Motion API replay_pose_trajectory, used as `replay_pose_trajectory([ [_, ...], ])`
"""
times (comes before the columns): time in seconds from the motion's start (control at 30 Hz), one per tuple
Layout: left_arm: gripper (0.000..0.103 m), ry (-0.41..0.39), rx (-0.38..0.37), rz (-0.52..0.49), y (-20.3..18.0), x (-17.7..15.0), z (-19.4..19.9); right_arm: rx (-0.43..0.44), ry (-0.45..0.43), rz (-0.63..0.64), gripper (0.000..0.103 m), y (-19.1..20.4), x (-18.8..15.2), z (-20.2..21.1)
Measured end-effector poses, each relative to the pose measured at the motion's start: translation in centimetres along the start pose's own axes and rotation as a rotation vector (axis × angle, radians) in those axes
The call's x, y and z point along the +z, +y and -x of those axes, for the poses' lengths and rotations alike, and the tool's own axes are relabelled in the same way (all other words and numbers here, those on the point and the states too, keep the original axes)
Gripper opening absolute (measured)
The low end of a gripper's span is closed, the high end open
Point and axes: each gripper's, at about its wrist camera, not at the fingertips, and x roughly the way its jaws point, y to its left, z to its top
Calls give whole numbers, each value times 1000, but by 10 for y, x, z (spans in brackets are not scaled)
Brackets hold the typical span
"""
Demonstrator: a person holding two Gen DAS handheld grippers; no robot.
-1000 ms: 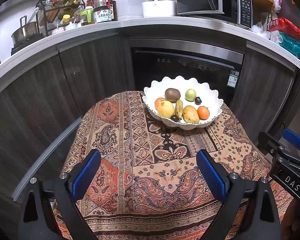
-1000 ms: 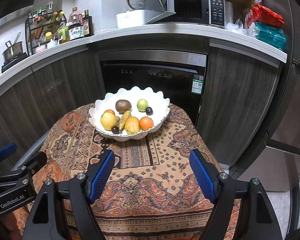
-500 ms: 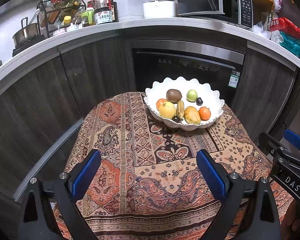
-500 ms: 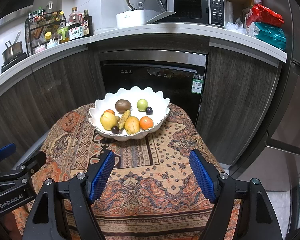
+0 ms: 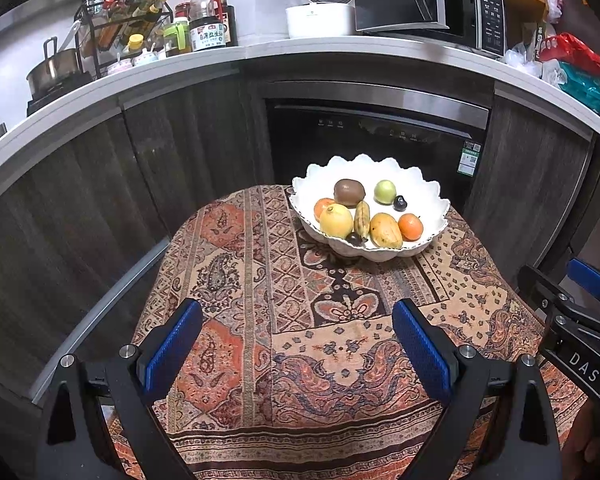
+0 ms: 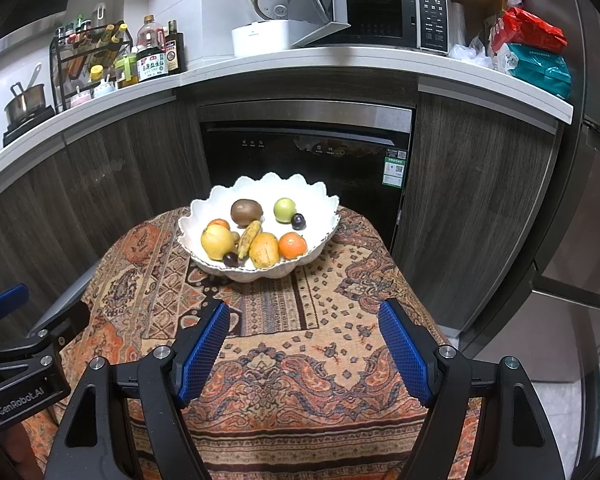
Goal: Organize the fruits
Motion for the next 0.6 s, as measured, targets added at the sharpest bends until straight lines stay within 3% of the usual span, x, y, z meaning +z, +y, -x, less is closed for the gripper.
replay_pose_trajectory([
  [0.6,97,29,-16,4,1,-3,-6,-1,8,-3,78,0,-4,-3],
])
